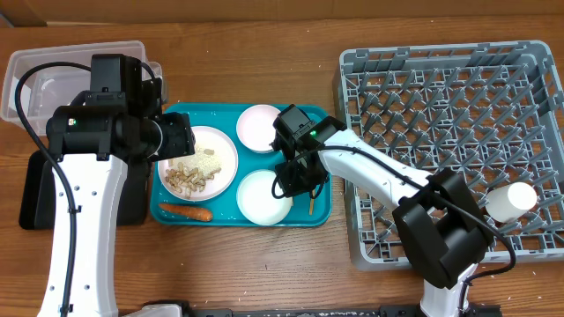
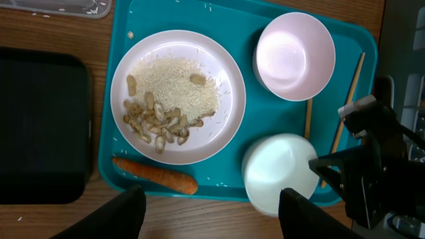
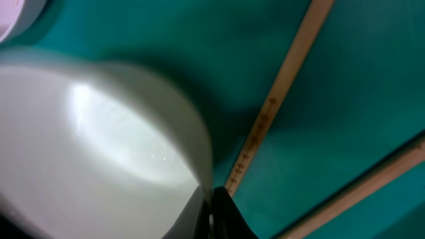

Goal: Sort waste into correct bins and load items into the dishwasher
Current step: 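Reach the right gripper to the tray and grasp the white bowl, then carry the white bowl into the rack's upper right and release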

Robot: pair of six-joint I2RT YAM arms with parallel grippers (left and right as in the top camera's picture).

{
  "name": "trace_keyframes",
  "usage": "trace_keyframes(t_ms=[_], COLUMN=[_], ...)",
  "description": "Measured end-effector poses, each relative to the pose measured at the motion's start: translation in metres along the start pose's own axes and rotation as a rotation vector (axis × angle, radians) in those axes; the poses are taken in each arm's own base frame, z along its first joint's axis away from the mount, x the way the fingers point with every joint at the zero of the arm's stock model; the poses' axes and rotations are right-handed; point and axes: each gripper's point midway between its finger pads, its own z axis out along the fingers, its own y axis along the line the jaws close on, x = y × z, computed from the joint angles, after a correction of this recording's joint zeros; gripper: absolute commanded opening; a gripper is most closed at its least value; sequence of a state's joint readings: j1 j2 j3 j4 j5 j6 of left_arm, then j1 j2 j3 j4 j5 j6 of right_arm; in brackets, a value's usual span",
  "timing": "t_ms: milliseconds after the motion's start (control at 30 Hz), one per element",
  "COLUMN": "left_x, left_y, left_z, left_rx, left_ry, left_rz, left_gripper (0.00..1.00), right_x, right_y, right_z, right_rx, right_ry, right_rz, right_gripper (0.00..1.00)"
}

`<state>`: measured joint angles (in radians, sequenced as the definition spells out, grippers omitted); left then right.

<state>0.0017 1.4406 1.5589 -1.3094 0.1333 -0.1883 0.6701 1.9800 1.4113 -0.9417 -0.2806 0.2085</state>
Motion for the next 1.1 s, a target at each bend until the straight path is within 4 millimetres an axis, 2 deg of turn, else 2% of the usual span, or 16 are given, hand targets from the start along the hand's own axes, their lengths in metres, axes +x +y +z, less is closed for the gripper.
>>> trace_keyframes(t_ms=[200,300,400,467,533,600,667,733,800,900,1033,1100], left_x=[0.000,0.000,0.000,0.000,0.000,0.000,0.000,0.000,-0.001,-0.002,-0.003,-0.004], left_y=[0.000,0.000,0.000,0.001,0.001,0.001,0.001,0.001,0.001,0.000,0.000,0.000], left_z=[0.000,0.000,0.000,0.000,0.000,0.000,0.000,0.000,0.000,0.000,0.000,0.000], left_rx=[0.000,0.000,-0.002,-0.004,-0.004,-0.004,-0.004,-0.004,-0.003,-0.003,-0.002,-0.001], left_ry=[0.000,0.001,0.000,0.000,0.000,-0.001,-0.001,-0.002,-0.005,-0.009,-0.013,-0.016], left_rz=[0.000,0.000,0.000,0.000,0.000,0.000,0.000,0.000,0.001,0.001,0.002,0.002], left_gripper=[0.66,0.66,0.66,0.66,0.66,0.66,0.66,0.66,0.66,0.66,0.66,0.66], right_x=[0.006,0.005,-0.012,-0.028,-0.046,-0.053,-0.047,-0.035,-0.021,0.004,0.035,0.050], right_y=[-0.005,-0.015,-0.032,-0.048,-0.072,-0.100,-0.137,-0.172,-0.207,-0.264,-0.323,-0.347], right_z=[-0.002,-0.017,-0.052,-0.091,-0.147,-0.204,-0.264,-0.302,-0.327,-0.351,-0.383,-0.396], right_rx=[0.021,0.065,0.139,0.206,0.295,0.402,0.546,0.676,0.800,0.997,1.237,1.348], right_ry=[0.026,0.037,-0.034,-0.138,-0.306,-0.471,-0.618,-0.694,-0.725,-0.736,-0.785,-0.793], right_rz=[0.020,0.046,0.074,0.096,0.136,0.193,0.285,0.380,0.478,0.674,0.907,0.992], right_gripper=[0.04,0.04,0.04,0.04,0.04,0.04,0.04,0.04,0.04,0.04,0.04,0.04])
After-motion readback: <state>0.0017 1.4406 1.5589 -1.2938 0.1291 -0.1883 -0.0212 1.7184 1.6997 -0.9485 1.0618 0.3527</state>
